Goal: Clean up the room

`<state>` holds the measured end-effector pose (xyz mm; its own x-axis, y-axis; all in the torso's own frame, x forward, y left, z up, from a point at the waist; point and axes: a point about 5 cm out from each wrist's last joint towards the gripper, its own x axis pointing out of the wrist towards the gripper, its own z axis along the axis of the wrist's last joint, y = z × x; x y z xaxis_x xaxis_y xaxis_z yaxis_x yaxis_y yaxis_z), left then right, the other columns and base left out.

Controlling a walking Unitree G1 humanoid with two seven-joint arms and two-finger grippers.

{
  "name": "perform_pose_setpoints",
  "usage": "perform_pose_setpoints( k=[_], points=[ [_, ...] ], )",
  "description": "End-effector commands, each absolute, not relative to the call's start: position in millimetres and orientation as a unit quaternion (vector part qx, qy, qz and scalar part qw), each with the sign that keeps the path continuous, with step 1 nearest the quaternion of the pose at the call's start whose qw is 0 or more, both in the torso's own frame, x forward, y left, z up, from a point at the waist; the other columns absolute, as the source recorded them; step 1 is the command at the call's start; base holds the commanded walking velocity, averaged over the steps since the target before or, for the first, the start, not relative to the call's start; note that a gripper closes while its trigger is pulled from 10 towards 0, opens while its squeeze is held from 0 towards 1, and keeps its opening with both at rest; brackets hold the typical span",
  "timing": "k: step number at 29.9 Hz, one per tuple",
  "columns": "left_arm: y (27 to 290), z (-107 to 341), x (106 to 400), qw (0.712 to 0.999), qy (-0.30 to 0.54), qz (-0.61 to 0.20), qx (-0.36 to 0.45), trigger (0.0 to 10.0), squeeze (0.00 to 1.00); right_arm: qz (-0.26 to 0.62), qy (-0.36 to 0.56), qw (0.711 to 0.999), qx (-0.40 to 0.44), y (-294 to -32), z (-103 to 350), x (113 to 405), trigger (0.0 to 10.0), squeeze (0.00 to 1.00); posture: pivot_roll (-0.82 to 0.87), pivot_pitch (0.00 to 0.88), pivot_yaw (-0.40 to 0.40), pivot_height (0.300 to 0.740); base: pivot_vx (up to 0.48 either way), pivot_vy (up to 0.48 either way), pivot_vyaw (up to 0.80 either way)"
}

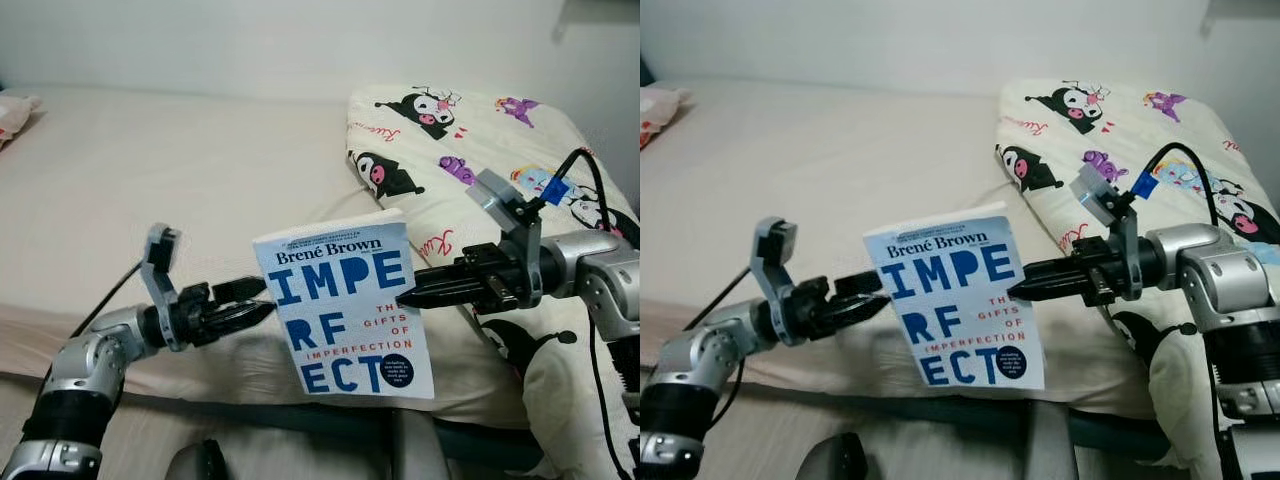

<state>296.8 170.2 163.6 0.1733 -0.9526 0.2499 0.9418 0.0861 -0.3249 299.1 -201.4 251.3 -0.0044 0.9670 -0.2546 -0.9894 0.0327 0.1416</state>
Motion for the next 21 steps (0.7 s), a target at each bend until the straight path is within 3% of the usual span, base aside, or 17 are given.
perform_pose_setpoints(
  k=[1, 9, 16, 17, 21],
  points=[
    [165.5, 160.8, 292.7, 0.726, 0.015, -0.653, -0.216, 10.0, 0.00, 0.703, 0.118, 0.700, -0.043, -197.9, 259.4, 297.9, 0.0, 0.00, -0.05, 0.076, 0.020, 0.320, 0.000, 0.000, 0.00],
    [149.1, 164.6, 283.0, 0.686, -0.007, -0.685, -0.245, 10.0, 0.00, 0.696, 0.112, 0.708, -0.043, -189.1, 256.0, 300.4, 0.0, 0.00, -0.05, 0.079, 0.018, 0.320, 0.000, 0.000, 0.00],
    [143.8, 160.9, 280.1, 0.686, 0.001, -0.685, -0.247, 10.0, 0.00, 0.694, 0.104, 0.711, -0.043, -184.9, 255.0, 300.6, 0.0, 0.00, -0.05, 0.079, 0.015, 0.320, 0.000, 0.000, 0.00],
    [142.2, 159.5, 279.4, 0.686, 0.004, -0.684, -0.247, 0.0, 0.00, 0.694, 0.103, 0.712, -0.042, -184.4, 255.2, 300.6, 0.0, 0.00, -0.05, 0.084, 0.011, 0.320, 0.000, 0.000, 0.00],
    [140.3, 157.9, 278.4, 0.688, 0.006, -0.683, -0.244, 0.0, 0.00, 0.694, 0.102, 0.712, -0.040, -183.6, 254.9, 300.6, 0.0, 0.00, -0.05, 0.083, 0.010, 0.320, 0.000, 0.000, 0.00]
  ],
)
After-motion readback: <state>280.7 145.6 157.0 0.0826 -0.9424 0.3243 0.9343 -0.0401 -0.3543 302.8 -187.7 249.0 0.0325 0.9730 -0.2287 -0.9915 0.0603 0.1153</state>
